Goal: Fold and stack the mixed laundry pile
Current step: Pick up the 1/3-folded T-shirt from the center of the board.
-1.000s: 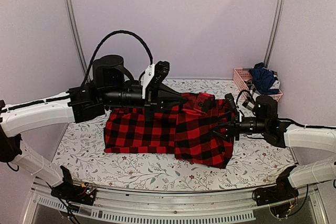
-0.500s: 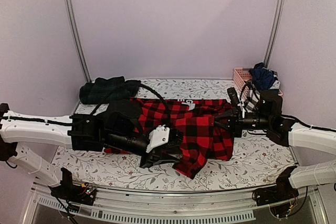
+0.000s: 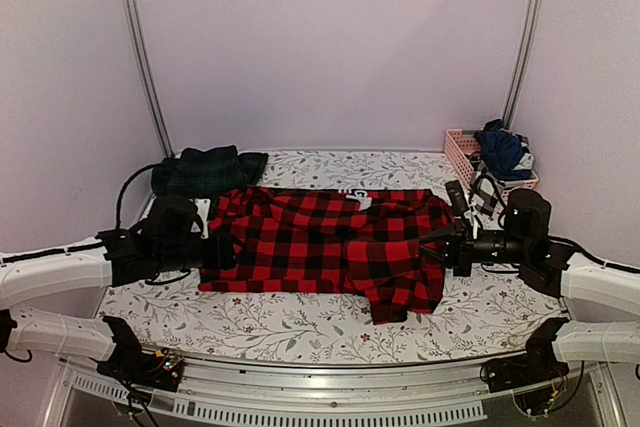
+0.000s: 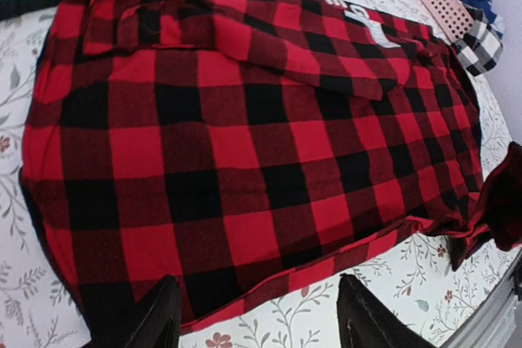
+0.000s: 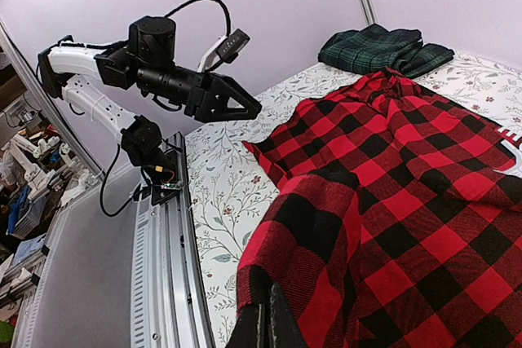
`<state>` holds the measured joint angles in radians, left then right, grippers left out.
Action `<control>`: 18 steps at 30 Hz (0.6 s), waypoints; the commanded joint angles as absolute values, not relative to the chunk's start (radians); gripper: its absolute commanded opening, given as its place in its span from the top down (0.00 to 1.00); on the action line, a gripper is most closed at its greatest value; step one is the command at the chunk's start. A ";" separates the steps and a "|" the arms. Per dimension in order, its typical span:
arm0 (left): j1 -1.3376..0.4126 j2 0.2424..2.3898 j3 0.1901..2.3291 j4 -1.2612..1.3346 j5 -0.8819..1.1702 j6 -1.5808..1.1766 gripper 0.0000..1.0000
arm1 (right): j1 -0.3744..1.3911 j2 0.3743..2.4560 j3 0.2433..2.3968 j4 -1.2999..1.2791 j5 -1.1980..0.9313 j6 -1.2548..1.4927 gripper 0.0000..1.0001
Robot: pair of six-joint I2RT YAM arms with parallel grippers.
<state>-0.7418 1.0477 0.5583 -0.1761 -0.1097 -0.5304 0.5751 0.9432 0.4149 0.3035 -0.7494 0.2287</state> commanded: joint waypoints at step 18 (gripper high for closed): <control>-0.521 1.020 0.414 -0.442 -0.124 -1.448 0.41 | 0.580 0.880 0.411 0.240 -0.719 0.235 1.00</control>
<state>-0.5720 0.9787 0.4210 -0.4507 -0.1616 -1.3979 0.5755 0.8944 0.4149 0.2535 -0.7315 0.2432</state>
